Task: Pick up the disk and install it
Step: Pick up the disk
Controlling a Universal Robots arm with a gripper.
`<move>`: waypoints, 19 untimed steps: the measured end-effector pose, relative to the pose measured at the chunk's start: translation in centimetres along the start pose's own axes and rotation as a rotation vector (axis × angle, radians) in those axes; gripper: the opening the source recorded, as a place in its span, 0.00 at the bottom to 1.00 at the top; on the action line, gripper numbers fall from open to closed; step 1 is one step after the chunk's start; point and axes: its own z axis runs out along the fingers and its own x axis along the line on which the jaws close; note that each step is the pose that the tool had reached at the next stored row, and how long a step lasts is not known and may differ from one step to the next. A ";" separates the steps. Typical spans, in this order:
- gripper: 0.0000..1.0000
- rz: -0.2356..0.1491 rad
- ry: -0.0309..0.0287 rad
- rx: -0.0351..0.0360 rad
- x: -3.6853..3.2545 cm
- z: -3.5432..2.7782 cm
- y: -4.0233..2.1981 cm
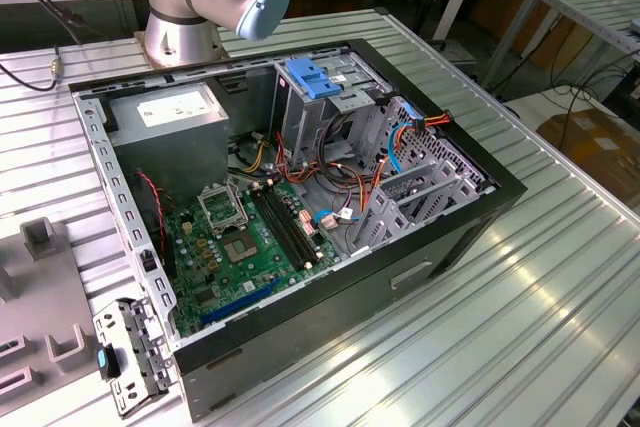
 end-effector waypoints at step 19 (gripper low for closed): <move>0.48 -0.300 0.0050 0.0170 -0.62 2.20 0.15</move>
